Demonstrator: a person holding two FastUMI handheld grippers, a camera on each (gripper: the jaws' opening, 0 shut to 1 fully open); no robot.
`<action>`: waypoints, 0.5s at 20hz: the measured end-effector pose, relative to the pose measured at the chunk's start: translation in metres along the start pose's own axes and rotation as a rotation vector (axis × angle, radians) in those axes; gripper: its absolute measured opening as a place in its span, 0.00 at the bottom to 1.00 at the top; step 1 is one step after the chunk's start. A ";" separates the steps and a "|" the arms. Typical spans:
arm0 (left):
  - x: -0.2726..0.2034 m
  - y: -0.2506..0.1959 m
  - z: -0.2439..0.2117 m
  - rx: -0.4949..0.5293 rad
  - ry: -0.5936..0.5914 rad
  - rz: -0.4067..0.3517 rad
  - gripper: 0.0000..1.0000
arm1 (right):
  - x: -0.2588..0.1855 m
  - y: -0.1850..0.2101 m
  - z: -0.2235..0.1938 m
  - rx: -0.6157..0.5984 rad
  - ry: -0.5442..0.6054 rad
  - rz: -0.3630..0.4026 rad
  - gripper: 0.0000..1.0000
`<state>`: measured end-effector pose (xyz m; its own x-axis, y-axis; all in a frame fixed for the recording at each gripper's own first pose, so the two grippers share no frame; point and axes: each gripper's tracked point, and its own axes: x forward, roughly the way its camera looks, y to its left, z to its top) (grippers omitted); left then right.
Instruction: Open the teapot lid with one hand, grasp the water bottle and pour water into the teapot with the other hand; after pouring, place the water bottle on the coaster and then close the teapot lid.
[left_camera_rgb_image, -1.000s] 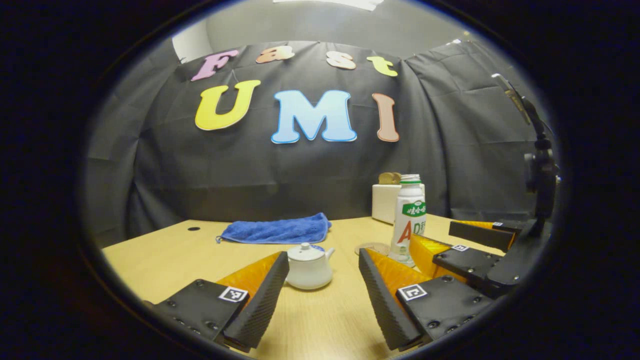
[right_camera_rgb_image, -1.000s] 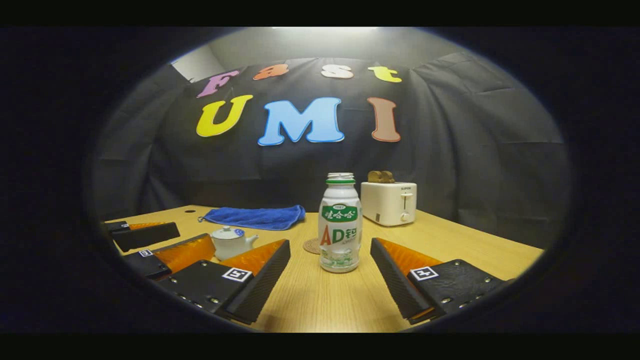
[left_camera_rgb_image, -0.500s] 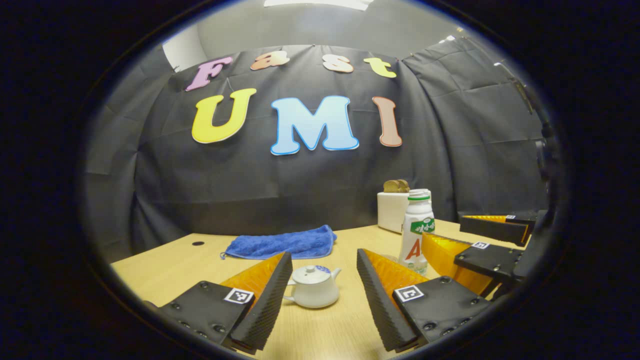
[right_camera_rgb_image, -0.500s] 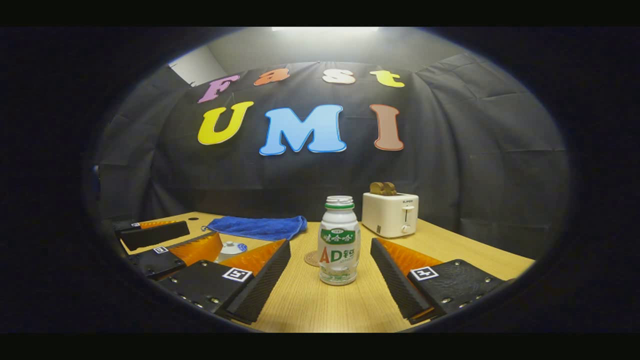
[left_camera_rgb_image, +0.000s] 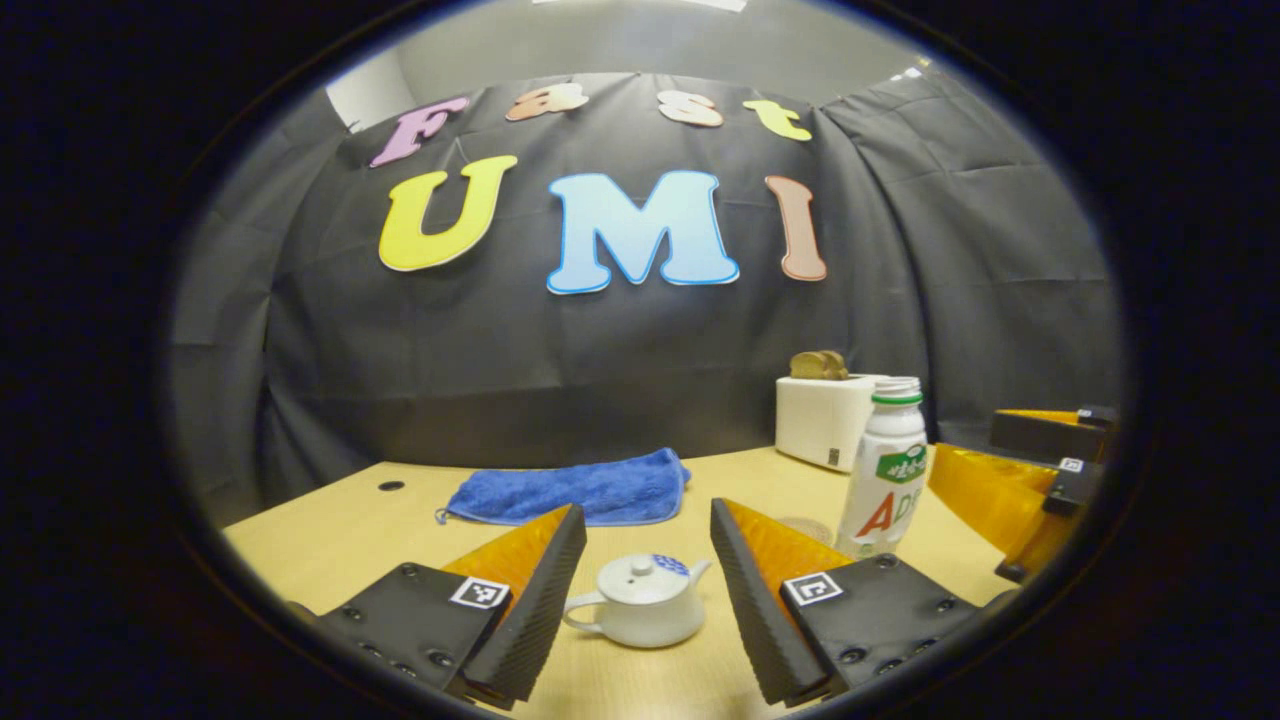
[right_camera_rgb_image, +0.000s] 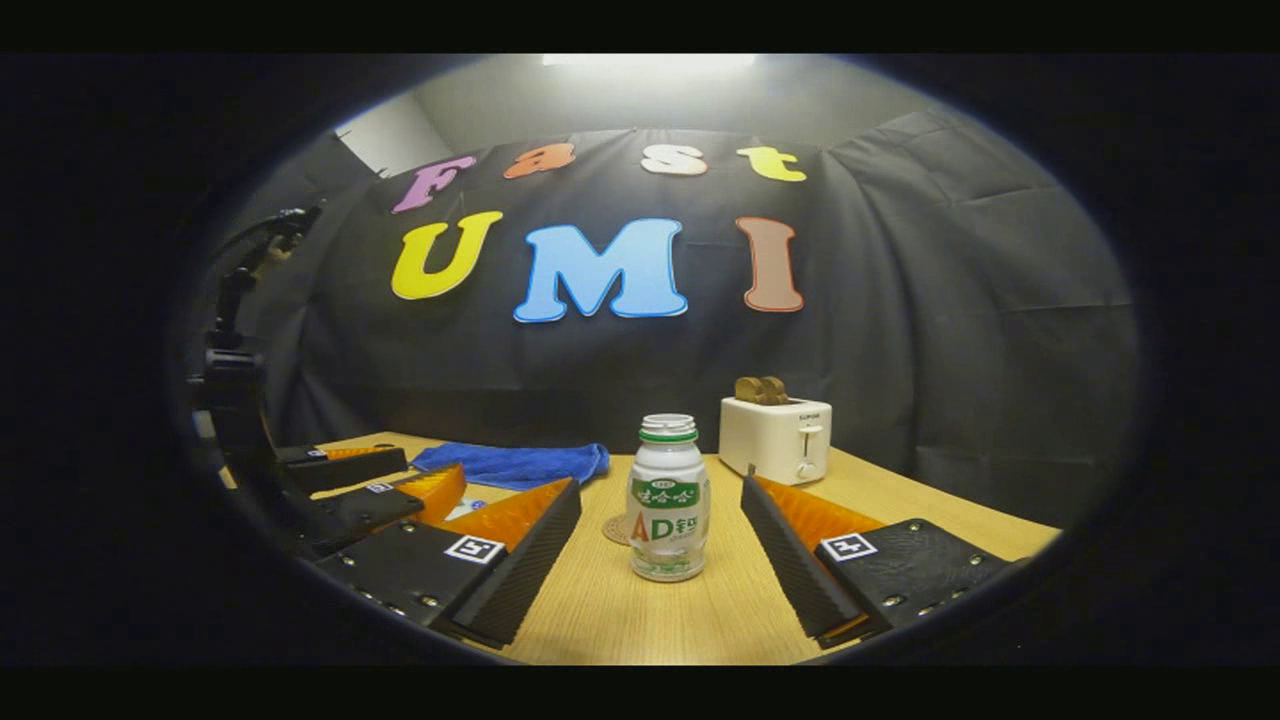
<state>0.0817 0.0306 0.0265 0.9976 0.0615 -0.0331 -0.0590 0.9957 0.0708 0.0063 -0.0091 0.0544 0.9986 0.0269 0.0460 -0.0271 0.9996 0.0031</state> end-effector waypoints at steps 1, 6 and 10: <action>0.006 0.001 -0.002 0.010 0.008 0.000 0.89 | 0.001 -0.001 -0.001 0.002 0.004 -0.002 0.99; 0.027 0.002 -0.025 0.026 0.062 -0.001 0.76 | 0.004 -0.007 -0.009 0.010 0.024 -0.011 0.99; 0.036 0.000 -0.042 0.015 0.112 -0.006 0.70 | 0.005 -0.009 -0.014 0.017 0.035 -0.016 0.99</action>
<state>0.1158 0.0353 -0.0169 0.9874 0.0636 -0.1446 -0.0517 0.9950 0.0849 0.0124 -0.0184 0.0406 0.9999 0.0116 0.0105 -0.0119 0.9997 0.0206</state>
